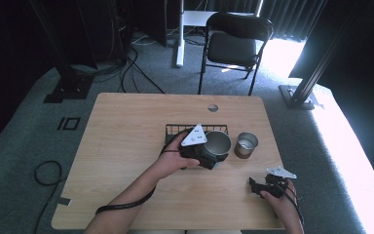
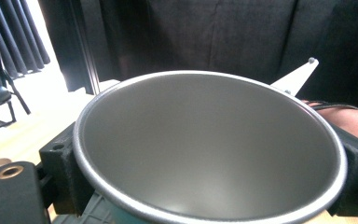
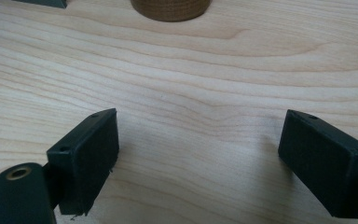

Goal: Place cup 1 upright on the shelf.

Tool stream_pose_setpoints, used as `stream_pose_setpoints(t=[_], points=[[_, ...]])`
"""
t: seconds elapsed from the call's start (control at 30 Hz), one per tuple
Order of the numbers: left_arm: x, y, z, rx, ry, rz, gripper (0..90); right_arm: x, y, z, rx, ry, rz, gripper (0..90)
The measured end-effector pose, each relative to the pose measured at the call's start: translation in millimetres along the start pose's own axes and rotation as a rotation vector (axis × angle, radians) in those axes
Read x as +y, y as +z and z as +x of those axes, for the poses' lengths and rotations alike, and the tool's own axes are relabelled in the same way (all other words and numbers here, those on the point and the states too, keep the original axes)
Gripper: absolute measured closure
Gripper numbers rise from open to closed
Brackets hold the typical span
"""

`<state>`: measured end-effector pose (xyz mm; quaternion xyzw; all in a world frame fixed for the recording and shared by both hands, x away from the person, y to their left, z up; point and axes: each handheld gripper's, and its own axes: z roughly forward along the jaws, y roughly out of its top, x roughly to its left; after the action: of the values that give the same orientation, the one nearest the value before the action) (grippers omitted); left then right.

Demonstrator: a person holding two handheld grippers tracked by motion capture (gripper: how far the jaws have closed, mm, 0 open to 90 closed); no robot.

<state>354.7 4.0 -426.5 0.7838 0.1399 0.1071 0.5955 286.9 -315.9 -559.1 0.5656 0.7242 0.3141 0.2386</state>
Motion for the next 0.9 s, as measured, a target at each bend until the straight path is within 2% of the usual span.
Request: stream_pose_setpoints(t=[0.13,0.2,0.37,0.63,0.9], points=[[4.1,-10.6,9.9,0.032,0.005,-0.005,11.9,0.0,0.0,0.0,0.0,0.0,0.0,11.7],[7.0,-16.6,16.3,0.05,-0.005,-0.017,12.9,0.0,0.0,0.0,0.0,0.0,0.0,11.7],[10.1,-24.1,23.4,0.07,-0.013,-0.038,13.0,0.0,0.0,0.0,-0.001,0.0,0.0,11.7],[6.2,-38.0,42.4,0.137,-0.057,-0.06,13.0,0.0,0.0,0.0,0.0,0.0,0.0,11.7],[2.7,-50.2,62.3,0.208,-0.075,-0.081,13.0,0.0,0.0,0.1,-0.001,0.0,0.0,11.7]])
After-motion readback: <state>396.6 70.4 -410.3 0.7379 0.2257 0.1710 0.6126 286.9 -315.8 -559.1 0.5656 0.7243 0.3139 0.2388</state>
